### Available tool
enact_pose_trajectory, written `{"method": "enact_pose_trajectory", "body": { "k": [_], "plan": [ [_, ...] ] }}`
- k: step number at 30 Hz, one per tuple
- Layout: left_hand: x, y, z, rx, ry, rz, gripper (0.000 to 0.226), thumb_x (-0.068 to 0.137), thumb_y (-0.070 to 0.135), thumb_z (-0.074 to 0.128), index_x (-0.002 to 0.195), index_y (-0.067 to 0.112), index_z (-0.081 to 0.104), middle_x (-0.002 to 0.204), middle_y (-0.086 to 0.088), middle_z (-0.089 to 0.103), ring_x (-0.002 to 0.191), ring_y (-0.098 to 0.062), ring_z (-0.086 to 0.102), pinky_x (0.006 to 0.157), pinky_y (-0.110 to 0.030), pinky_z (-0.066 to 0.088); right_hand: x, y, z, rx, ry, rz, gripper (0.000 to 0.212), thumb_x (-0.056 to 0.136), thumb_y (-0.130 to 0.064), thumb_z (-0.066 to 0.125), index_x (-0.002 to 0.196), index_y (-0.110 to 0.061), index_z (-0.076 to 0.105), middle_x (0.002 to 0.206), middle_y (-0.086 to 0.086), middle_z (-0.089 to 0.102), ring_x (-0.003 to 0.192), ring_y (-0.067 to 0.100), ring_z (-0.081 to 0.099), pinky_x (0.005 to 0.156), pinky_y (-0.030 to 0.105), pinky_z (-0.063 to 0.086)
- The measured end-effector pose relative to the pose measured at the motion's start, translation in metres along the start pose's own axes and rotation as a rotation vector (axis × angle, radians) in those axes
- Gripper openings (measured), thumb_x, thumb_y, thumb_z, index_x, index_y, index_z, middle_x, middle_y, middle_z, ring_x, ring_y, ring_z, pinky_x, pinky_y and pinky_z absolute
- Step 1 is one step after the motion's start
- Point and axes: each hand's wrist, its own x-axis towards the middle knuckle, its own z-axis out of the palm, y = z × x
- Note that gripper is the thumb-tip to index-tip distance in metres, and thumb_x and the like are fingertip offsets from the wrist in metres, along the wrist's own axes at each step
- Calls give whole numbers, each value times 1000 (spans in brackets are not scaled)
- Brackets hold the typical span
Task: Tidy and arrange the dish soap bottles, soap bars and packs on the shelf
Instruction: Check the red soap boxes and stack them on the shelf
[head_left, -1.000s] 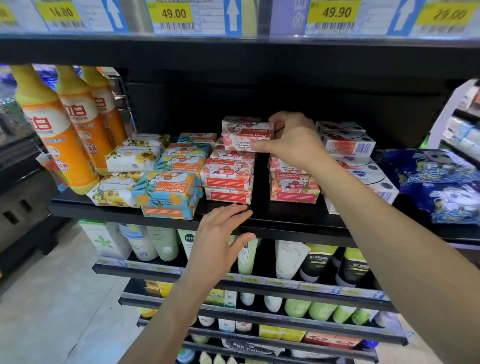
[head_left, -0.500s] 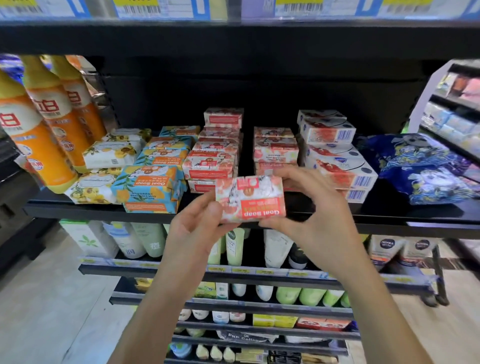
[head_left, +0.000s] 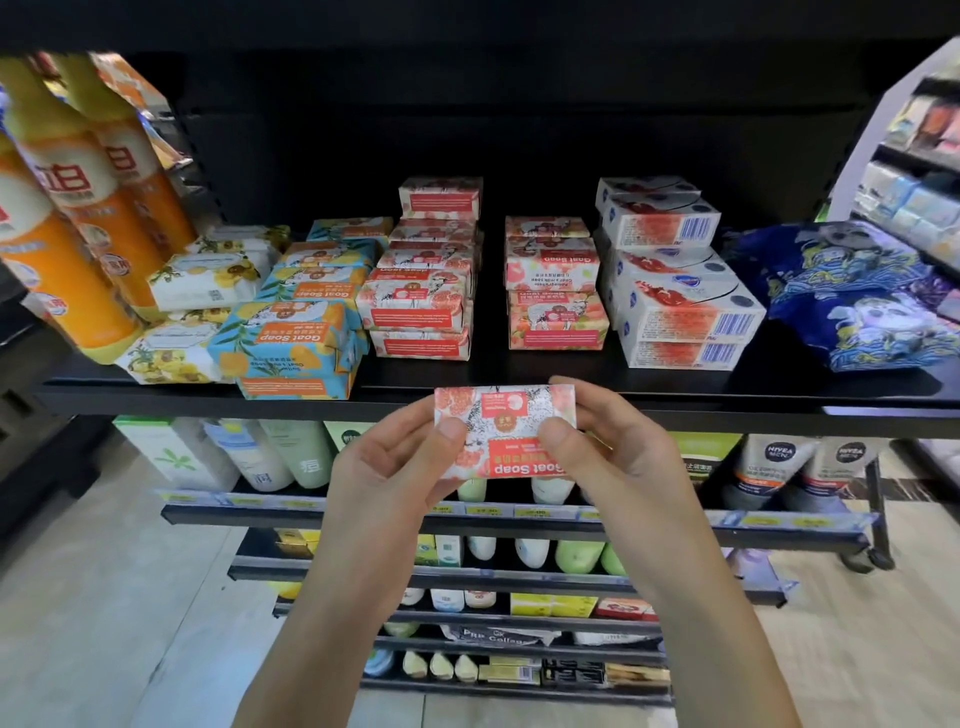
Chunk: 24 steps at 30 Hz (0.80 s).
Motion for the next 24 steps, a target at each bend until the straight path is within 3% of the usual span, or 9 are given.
{"method": "enact_pose_trajectory", "body": {
  "k": [5,8,11,14,18,22,24],
  "plan": [
    [-3,-3,-3,12,-16,-23,52,81,32,80,129,15,68,117,-7,76,114,-26,71,108,-52,48,-1,5,3,45,13,24,48,77,-38,75,121,-21,71,109,-5,78,103,11,72,85,16,54],
    [-4,-2,-1,-1,-27,-16,49,81,29,73,128,16,68,116,-6,77,113,-24,71,105,-47,50,-3,8,1,81,39,13,47,76,-35,76,120,-20,71,108,-4,78,102,11,72,84,14,53],
    [-6,-1,3,-21,-48,4,45,82,24,69,126,16,68,114,-7,77,109,-23,73,96,-38,55,-4,8,0,114,58,-8,48,76,-31,77,122,-20,70,110,-1,77,104,18,71,87,21,56],
    [-7,-1,6,-25,-51,33,48,81,25,69,128,16,67,114,-6,77,110,-22,72,96,-35,57,-5,9,0,130,69,-57,47,77,-26,77,123,-21,68,113,1,77,109,22,70,92,32,57],
    [-8,2,7,-44,-32,34,50,82,40,77,125,16,70,116,-7,76,114,-22,71,101,-41,51,-7,9,0,156,58,-145,46,79,-16,77,124,-17,66,115,4,76,111,20,70,90,30,57],
    [-10,5,6,-68,-30,3,49,86,58,68,105,14,77,115,-12,76,114,-26,71,102,-44,52,-7,9,-3,156,36,-216,47,78,-11,77,123,-17,65,115,3,75,114,19,69,93,27,56],
    [-10,5,7,-58,-31,-17,56,86,61,65,107,11,75,114,-12,76,113,-26,71,100,-43,54,-6,11,-4,166,25,-231,47,79,-5,76,123,-15,65,114,3,76,113,18,69,92,25,55]
  ]
}}
